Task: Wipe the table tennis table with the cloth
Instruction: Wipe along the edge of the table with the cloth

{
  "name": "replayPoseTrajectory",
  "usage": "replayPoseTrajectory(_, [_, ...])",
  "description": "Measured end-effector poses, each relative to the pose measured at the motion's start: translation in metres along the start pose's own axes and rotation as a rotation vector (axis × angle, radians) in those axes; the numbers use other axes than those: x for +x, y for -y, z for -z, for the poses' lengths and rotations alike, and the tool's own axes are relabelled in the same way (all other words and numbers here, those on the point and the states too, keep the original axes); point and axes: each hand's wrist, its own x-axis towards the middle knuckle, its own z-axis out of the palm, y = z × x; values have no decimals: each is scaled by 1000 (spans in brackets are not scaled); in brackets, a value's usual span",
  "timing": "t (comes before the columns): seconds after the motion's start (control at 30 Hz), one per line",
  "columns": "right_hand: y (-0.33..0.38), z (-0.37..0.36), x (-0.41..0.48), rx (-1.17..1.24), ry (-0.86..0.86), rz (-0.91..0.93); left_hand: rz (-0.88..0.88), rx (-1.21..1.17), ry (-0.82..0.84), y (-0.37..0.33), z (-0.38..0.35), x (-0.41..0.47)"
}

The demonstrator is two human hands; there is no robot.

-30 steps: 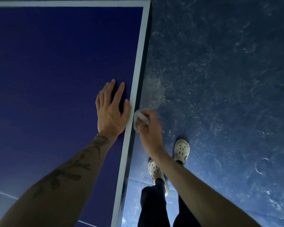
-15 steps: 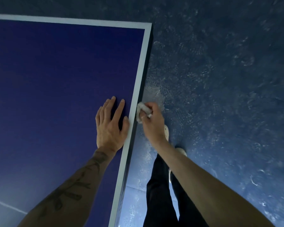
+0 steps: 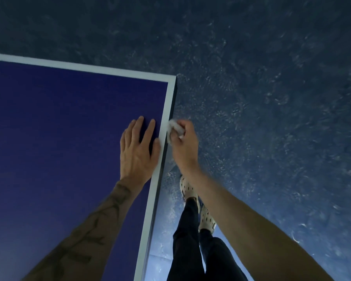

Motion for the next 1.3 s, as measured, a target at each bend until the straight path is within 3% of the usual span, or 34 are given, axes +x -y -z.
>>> replayPoseTrajectory(0.13, [-5, 2, -14, 3, 29, -66, -41, -1, -22, -8, -7, 59])
replayPoseTrajectory(0.3, [33, -3, 71, -22, -59, -22, -21, -4, -83, -17, -18, 107])
replayPoseTrajectory(0.4, [42, -5, 104, -38, -82, -8, -5, 0, -104, -22, -23, 115])
replayPoseTrajectory(0.63, [29, -6, 77, 28, -79, -76, 4, -6, -88, -21, -22, 116])
replayPoseTrajectory(0.77, [48, -6, 119, 9, -97, -97, 0, -5, -103, -20, -21, 116])
replayPoseTrajectory(1.03, [75, 29, 167, -208, 131, 140, 57, 3, -79, -41, -9, 113])
replayPoseTrajectory(1.3, [131, 55, 110, -253, 314, 313, 387, -389, -140, -118, 47, 71])
